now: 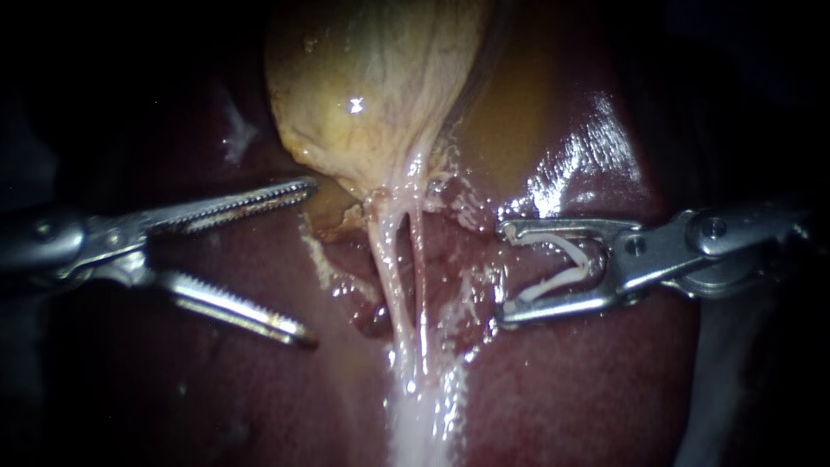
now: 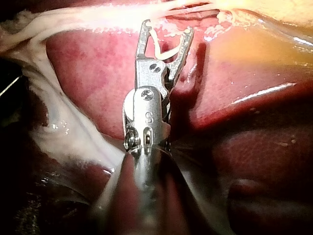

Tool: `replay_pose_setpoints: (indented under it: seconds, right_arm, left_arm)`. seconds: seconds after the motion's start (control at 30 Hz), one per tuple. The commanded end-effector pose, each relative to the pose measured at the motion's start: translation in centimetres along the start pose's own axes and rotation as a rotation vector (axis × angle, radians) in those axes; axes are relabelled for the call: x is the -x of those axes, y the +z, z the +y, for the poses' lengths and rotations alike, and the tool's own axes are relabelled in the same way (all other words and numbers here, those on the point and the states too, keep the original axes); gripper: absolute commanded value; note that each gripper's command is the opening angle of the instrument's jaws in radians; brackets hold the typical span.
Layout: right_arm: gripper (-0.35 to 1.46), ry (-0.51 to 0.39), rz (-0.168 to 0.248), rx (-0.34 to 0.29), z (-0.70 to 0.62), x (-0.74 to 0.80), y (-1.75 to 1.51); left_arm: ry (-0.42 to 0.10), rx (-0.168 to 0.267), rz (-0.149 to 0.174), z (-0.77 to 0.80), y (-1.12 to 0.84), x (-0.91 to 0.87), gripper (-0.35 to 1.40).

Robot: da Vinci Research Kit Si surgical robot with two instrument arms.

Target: Grabbing gallbladder

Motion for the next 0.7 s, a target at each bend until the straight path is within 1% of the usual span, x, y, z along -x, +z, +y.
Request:
replay_pose_setpoints:
  seconds: [0.03, 0.1, 0.23, 0.33, 0.43, 0.57, 0.7]
  right_arm:
    - [0.5, 0.0, 0.0, 0.0, 0.0, 0.0, 0.0]
    - [0.5, 0.0, 0.0, 0.0, 0.0, 0.0, 0.0]
    - [0.5, 0.0, 0.0, -0.001, 0.0, 0.0, 0.0]
    - [0.5, 0.0, 0.0, -0.001, 0.0, 0.0, 0.0]
    - [0.5, 0.0, 0.0, -0.001, 0.0, 0.0, 0.0]
    - [0.5, 0.0, 0.0, -0.001, 0.0, 0.0, 0.0]
    - [0.5, 0.0, 0.0, -0.001, -0.01, 0.0, 0.0]
  left_arm:
    - [-0.006, -0.001, 0.0, 0.0, 0.0, 0.0, 0.89]
    - [-0.011, -0.001, -0.001, 0.0, -0.01, 0.0, 0.86]
    - [-0.047, -0.001, -0.001, -0.01, 0.01, 0.0, 0.62]
    - [-0.047, -0.002, -0.001, -0.05, 0.08, -0.01, 0.62]
    - [-0.06, -0.004, -0.002, -0.09, 0.16, -0.01, 0.59]
    - [-0.06, -0.005, -0.002, -0.17, 0.28, -0.01, 0.56]
    - [-0.061, -0.003, -0.002, -0.25, 0.36, 0.0, 0.52]
